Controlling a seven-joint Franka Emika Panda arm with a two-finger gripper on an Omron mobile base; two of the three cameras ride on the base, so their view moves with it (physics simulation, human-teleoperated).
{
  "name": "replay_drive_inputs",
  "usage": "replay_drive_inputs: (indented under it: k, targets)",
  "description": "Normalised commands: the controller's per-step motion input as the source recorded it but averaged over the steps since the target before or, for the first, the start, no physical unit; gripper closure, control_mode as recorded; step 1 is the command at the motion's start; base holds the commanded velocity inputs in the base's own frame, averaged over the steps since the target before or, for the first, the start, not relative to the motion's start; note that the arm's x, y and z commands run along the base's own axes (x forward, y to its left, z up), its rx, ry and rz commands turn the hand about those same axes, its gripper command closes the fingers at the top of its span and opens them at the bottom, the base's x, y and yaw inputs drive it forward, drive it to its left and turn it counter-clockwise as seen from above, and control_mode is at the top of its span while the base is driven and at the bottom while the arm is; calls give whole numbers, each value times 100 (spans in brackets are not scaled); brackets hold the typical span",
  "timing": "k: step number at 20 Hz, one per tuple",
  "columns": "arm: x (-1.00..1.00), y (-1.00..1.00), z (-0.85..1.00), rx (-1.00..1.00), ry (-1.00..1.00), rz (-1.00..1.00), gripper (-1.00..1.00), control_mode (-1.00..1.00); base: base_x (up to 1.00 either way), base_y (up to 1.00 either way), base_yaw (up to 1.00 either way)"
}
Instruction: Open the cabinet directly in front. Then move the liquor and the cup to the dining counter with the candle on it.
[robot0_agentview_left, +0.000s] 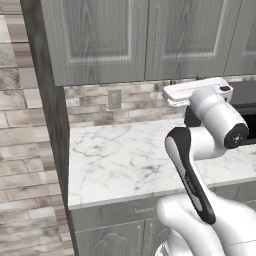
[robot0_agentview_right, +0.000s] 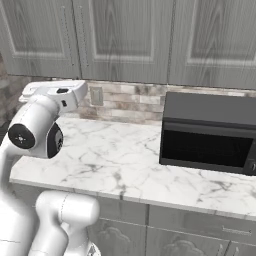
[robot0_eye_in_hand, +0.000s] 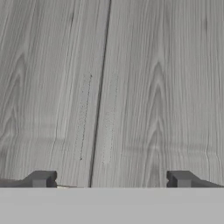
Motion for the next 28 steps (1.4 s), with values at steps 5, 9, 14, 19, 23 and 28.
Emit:
replay_drive_inputs:
  k: [5, 9, 14, 19, 23, 28]
  targets:
    - [57, 6, 20, 0, 0, 0, -100, -100, 0, 0, 0]
    - [67, 16, 4, 0, 1, 0, -100, -100, 0, 0, 0]
    - [73, 10, 2, 0, 3, 0, -100, -100, 0, 0, 0]
    - [61, 0, 13, 0, 0, 0, -100, -100, 0, 0, 0]
    - [59, 0, 17, 0, 3, 0, -100, -100, 0, 0, 0]
    - [60, 0, 3, 0, 13, 0, -100, -100, 0, 0, 0]
